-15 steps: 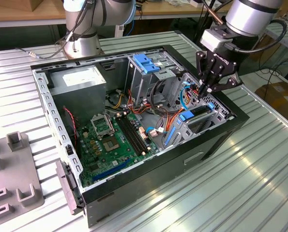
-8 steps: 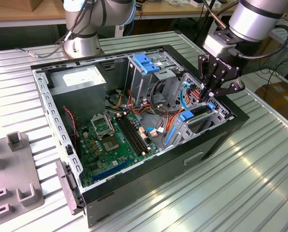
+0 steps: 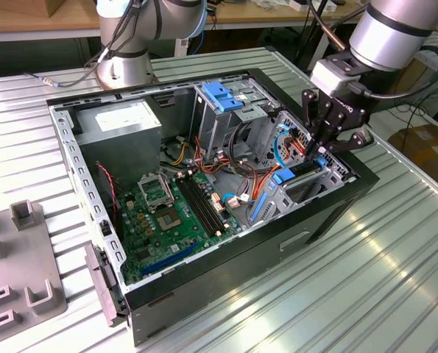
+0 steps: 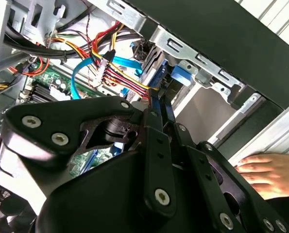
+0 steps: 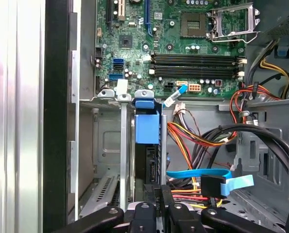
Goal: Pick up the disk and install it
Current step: 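Insert the first disk wire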
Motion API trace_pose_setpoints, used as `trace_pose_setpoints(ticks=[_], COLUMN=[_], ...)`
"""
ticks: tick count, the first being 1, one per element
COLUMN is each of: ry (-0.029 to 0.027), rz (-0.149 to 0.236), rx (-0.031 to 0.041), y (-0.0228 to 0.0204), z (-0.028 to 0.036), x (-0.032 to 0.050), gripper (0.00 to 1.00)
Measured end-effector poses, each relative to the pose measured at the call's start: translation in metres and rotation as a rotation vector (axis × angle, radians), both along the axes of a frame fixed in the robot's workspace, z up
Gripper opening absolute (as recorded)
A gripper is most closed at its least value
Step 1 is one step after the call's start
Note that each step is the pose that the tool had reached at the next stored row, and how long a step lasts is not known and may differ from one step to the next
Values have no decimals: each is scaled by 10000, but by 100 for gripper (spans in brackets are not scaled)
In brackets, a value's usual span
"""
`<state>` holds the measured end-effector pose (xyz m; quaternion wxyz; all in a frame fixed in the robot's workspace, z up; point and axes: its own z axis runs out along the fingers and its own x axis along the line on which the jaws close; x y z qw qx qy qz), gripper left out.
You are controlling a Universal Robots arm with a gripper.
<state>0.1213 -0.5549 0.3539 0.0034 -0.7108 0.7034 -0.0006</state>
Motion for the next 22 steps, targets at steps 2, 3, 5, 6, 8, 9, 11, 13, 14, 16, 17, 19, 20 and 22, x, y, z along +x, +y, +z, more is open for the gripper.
trace_pose_setpoints(ticks=[2, 3, 5, 6, 8, 9, 11, 13, 14, 16, 17, 19, 20, 22], ry=[0, 0, 0, 0, 0, 0, 0, 0, 0, 0, 0, 0, 0, 0], rz=[0, -1, 1, 1, 1, 1, 1, 0, 0, 0, 1, 1, 1, 1], rx=[1, 1, 3, 3, 2, 5, 5, 5, 1, 2, 2, 1, 2, 1], y=[0, -1, -1, 0, -3, -5, -12, -15, -17, -24, -26, -28, -29, -29], z=[-4, -6, -11, -13, -17, -20, -25, -31, -33, -38, -42, -46, -48, -50], x=[-2, -7, -10, -11, -11, -11, -12, -12, -12, -12, -11, -12, -12, -11], gripper=[16, 16, 16, 16, 16, 16, 16, 16, 16, 16, 16, 16, 16, 16])
